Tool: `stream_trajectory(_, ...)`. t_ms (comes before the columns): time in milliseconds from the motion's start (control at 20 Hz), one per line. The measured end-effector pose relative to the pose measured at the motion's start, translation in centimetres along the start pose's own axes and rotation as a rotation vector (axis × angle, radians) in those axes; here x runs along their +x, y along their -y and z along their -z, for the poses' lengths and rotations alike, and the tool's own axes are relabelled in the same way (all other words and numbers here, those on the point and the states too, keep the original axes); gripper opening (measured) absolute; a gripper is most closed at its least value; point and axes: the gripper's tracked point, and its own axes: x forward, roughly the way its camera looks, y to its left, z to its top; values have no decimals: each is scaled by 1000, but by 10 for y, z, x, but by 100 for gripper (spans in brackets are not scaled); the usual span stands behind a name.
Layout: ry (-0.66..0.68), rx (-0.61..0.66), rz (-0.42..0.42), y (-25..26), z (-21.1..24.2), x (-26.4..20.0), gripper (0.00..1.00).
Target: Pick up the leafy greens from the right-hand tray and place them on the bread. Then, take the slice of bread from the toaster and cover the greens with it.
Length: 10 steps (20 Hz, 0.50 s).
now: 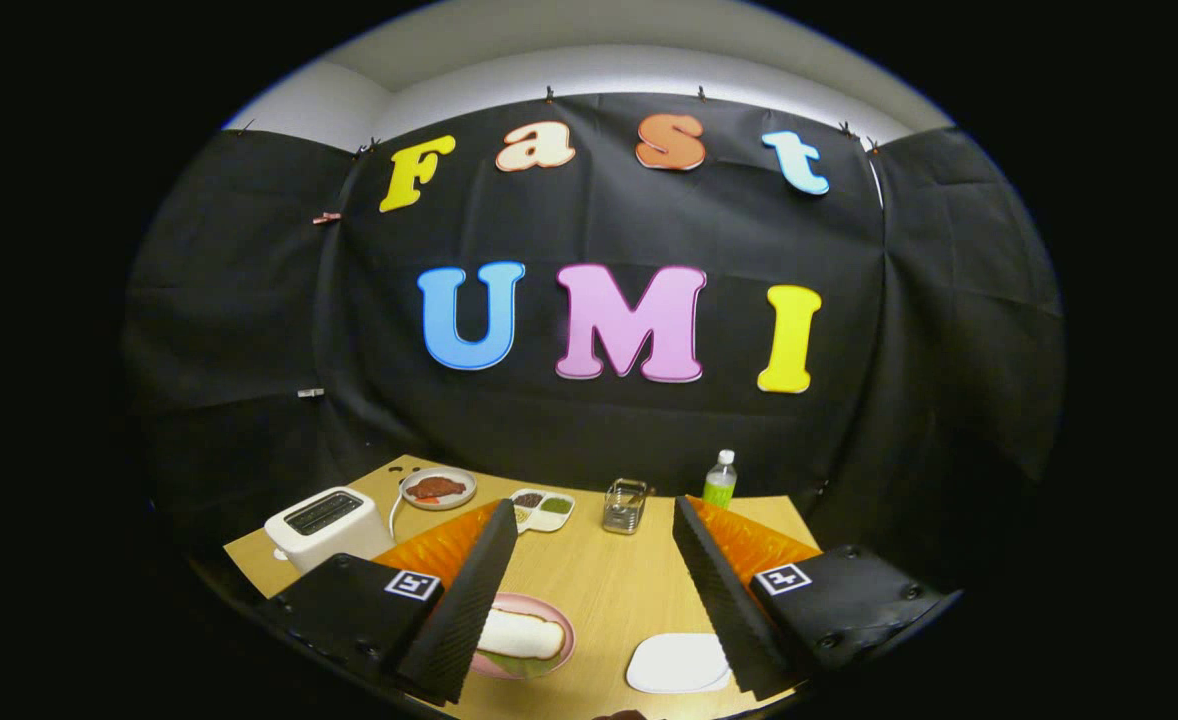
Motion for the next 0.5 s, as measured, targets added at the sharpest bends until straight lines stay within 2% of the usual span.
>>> stream_trajectory(200,88,1,53,8,-42,-34,98)
stream_trajectory(500,118,8,126,28,-54,-39,98)
